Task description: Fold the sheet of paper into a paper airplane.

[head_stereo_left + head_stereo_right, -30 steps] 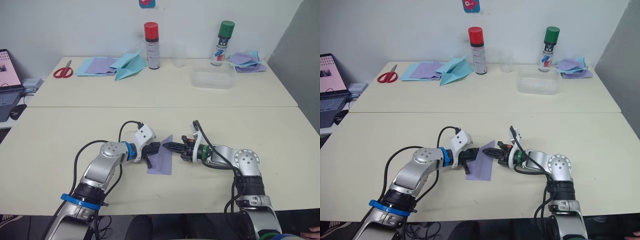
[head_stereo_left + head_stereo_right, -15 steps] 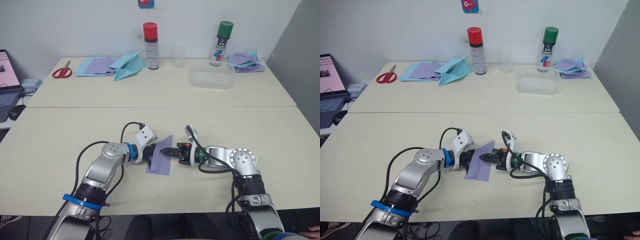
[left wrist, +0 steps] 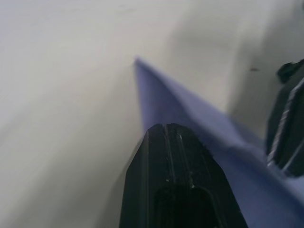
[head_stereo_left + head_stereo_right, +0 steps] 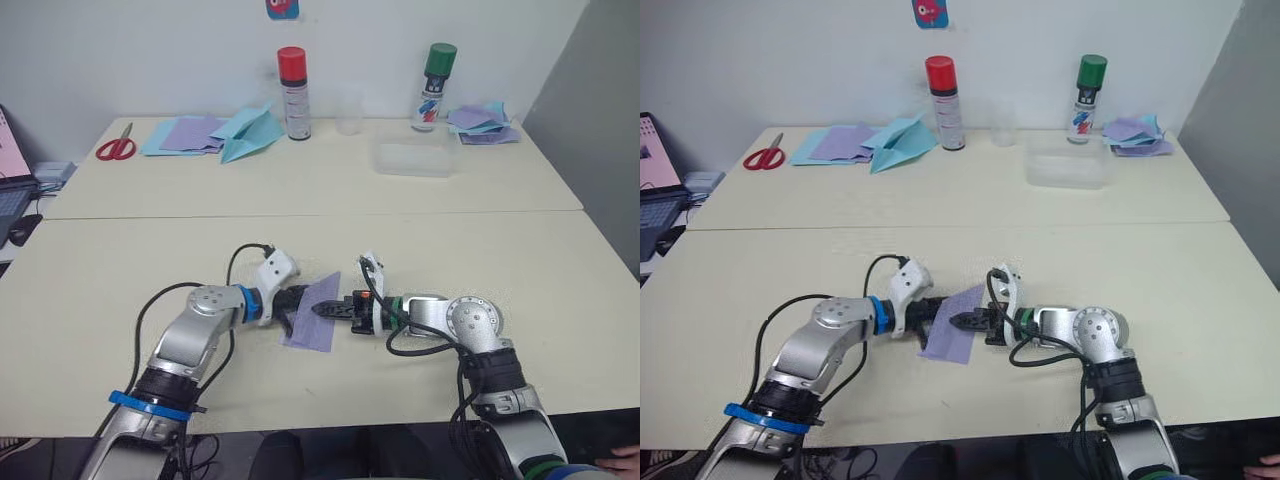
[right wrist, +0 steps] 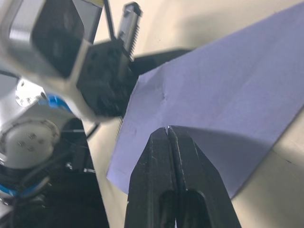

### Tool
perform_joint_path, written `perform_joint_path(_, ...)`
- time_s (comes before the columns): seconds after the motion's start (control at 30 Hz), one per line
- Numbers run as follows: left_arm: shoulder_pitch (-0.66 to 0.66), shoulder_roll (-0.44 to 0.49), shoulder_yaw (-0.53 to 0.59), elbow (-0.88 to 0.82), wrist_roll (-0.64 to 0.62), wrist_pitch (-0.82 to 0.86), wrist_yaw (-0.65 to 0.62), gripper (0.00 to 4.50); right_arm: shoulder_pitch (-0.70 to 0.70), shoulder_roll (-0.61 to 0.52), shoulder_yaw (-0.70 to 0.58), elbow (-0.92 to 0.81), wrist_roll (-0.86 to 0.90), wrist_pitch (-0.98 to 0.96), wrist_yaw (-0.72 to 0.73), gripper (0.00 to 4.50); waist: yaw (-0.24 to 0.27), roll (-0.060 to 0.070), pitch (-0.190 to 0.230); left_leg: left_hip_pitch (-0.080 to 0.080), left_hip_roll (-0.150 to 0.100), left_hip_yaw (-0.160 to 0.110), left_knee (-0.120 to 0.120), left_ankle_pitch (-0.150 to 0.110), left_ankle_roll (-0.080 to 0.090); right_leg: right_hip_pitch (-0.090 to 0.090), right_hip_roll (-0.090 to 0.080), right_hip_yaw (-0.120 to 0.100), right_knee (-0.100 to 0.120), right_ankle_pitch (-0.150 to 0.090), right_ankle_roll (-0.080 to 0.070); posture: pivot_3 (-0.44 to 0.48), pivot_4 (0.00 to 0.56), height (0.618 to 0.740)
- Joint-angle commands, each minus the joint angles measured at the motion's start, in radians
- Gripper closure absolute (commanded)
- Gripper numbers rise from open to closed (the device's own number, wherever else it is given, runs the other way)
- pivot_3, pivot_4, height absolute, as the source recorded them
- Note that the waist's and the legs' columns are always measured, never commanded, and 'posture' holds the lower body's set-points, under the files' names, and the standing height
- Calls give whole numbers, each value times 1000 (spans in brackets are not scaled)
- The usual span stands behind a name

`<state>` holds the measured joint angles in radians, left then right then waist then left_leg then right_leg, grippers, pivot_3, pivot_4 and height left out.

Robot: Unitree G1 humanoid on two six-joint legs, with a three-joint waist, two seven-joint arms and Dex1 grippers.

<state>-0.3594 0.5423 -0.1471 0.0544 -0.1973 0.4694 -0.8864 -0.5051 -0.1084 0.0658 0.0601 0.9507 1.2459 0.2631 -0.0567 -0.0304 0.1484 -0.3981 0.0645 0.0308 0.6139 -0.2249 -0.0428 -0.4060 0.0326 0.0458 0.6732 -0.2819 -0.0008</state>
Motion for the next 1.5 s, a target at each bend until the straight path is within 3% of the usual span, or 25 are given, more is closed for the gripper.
perform_joint_path(0.03,22,57,60,-46,-14,43,6,4500,3,-24,50,18,-103,-41,23,4493,-1,0,0,1,0,0,0,0,0,0,0,0,1,0,0,0,150,740)
perform_joint_path(0.17,22,78,102,-92,-41,48,12,4500,0,-49,106,15,-170,-67,71,4493,0,-1,0,2,0,0,2,0,0,0,0,-1,5,0,0,0,150,740)
perform_joint_path(0.33,-17,5,142,-163,-111,26,39,4500,-11,-58,140,26,-230,-100,111,4493,5,-2,0,-1,1,-1,11,0,0,1,-1,-1,7,0,0,0,150,740)
perform_joint_path(0.5,-31,-23,81,-184,-110,51,33,4500,-22,-50,134,34,-263,-113,138,4493,4,-3,-1,-1,0,-1,14,0,0,1,-1,2,7,2,2,0,150,740)
perform_joint_path(0.73,7,10,-56,-62,16,-28,9,4500,-26,-56,118,-35,-262,-112,164,4493,3,-2,0,-2,-1,-1,14,0,0,1,-1,2,7,2,2,0,150,740)
perform_joint_path(1.0,-32,-6,-56,56,46,-69,29,4500,-29,-90,102,-143,-245,-90,211,4493,10,-2,2,-4,0,-1,14,0,0,-1,-1,1,6,1,1,0,150,740)
perform_joint_path(1.2,-8,4,-73,44,34,-37,-4,4500,-23,-141,97,-147,-301,-120,213,4493,9,-2,2,-4,-1,-1,14,0,0,-1,-1,1,6,1,1,0,150,740)
perform_joint_path(1.37,15,12,-63,21,34,-20,-8,4500,-18,-150,24,-183,-249,-33,200,4493,10,-2,2,-4,0,-1,13,0,0,-1,-1,1,6,0,0,0,150,740)
perform_joint_path(1.5,25,13,-58,11,35,-16,-8,4500,-5,-123,-34,-218,-198,77,174,3302,7,-2,2,-3,0,-1,12,0,0,-1,0,1,6,0,-1,0,150,740)
